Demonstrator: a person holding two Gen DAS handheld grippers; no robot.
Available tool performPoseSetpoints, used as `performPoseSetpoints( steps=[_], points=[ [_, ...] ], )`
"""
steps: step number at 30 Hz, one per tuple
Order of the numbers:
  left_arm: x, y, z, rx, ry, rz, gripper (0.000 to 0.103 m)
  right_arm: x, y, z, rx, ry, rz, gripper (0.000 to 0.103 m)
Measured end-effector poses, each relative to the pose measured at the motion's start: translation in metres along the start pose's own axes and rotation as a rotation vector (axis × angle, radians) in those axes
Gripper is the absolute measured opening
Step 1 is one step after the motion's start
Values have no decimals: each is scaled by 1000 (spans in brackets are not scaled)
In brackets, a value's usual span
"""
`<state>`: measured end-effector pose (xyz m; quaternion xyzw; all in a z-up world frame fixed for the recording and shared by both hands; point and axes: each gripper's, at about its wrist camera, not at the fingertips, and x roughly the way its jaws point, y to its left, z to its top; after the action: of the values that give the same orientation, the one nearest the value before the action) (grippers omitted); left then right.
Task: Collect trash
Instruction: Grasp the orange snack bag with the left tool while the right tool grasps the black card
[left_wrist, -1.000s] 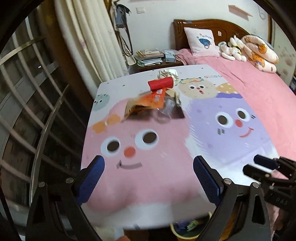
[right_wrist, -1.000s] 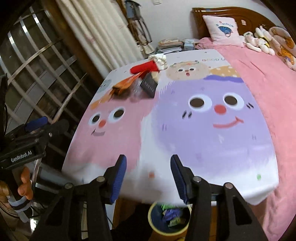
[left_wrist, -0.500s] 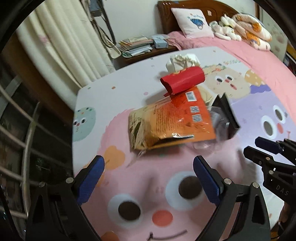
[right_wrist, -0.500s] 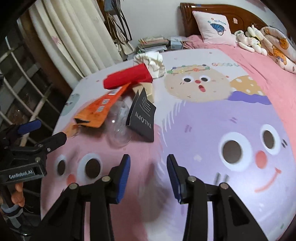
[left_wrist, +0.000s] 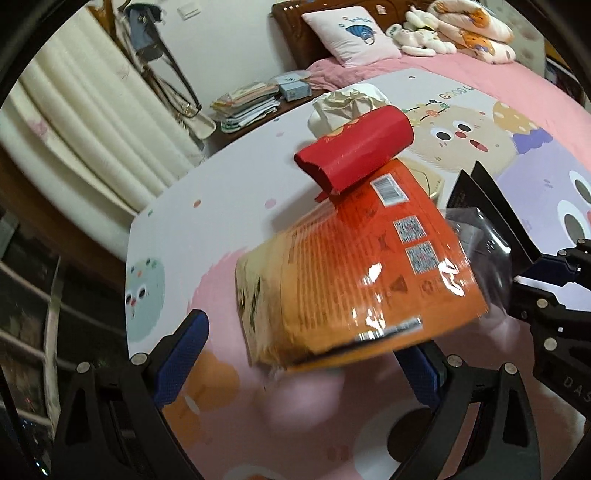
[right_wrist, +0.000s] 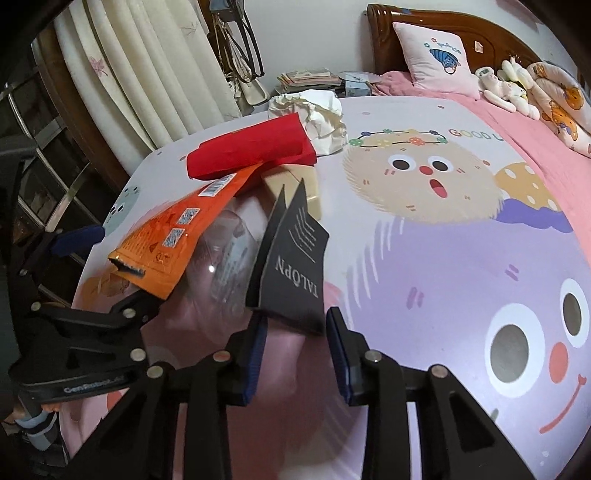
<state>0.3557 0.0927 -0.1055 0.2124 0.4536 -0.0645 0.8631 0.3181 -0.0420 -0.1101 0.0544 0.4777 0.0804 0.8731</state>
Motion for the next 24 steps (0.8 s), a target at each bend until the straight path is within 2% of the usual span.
performPoseSetpoints(
  steps=[5, 6, 7, 9, 10, 12, 14, 18, 24],
  points=[
    [6, 3, 13, 38, -23, -10, 96, 3, 2, 6, -3, -13, 3, 20],
    [7, 3, 15, 47, -26, -19, 91, 3, 1, 7, -1, -17, 6, 17],
    [8, 3, 17, 55, -28, -31, 85, 3, 1, 8, 1, -21, 7, 16],
    [12, 3, 20, 74, -6, -79, 52, 3, 1, 10, 5, -28, 12, 10],
    [15, 4, 21, 73, 8, -97, 47, 2, 1, 11, 8, -32, 13, 9],
    [17, 7, 23, 62, 28, -131, 27, 0, -1, 12, 18, -42, 19, 9],
    [17, 10, 23, 47, 39, -153, 15, -3, -2, 13, 27, -48, 18, 9],
    [5, 18, 22, 25, 41, -162, 9, -9, -6, 15, 45, -58, 13, 9],
    [-22, 32, 14, -50, 64, -185, 6, -29, -16, 13, 76, -77, 8, 9]
  ],
)
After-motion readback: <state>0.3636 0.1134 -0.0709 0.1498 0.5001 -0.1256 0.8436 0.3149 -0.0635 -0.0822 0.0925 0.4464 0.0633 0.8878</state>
